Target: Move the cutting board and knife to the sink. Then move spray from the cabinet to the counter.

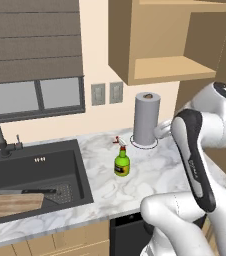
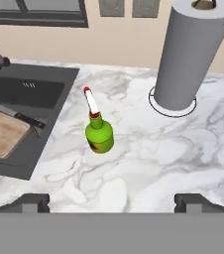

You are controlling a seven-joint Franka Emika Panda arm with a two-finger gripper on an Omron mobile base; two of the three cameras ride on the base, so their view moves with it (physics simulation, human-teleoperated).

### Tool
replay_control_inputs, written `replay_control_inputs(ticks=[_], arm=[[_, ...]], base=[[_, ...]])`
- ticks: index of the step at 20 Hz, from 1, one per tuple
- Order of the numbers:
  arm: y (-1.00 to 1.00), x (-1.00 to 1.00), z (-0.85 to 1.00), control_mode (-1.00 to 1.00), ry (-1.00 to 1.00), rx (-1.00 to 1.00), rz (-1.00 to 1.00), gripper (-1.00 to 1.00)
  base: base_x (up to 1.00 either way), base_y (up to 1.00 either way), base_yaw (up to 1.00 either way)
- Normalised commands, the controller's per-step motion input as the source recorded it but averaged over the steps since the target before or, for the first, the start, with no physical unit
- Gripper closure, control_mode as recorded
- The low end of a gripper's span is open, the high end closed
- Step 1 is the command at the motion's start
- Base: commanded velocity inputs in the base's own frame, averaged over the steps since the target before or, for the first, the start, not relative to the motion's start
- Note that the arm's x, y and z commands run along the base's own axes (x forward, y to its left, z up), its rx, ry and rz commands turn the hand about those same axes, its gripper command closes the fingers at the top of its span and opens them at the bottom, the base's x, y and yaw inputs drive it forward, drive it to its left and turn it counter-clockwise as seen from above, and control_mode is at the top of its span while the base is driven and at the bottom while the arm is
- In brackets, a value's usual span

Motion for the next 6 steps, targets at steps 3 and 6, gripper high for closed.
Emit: replay_control_inputs(ticks=[3,6], arm=[[0.0,-0.99,0.57,-1.0,0.02,0.0,-0.13,-1.0],[0.0,-0.97,0.55,-1.0,0.0,0.0,-0.09,-1.0]], base=[[0.0,0.0,0.0],[0.0,0.0,0.0]])
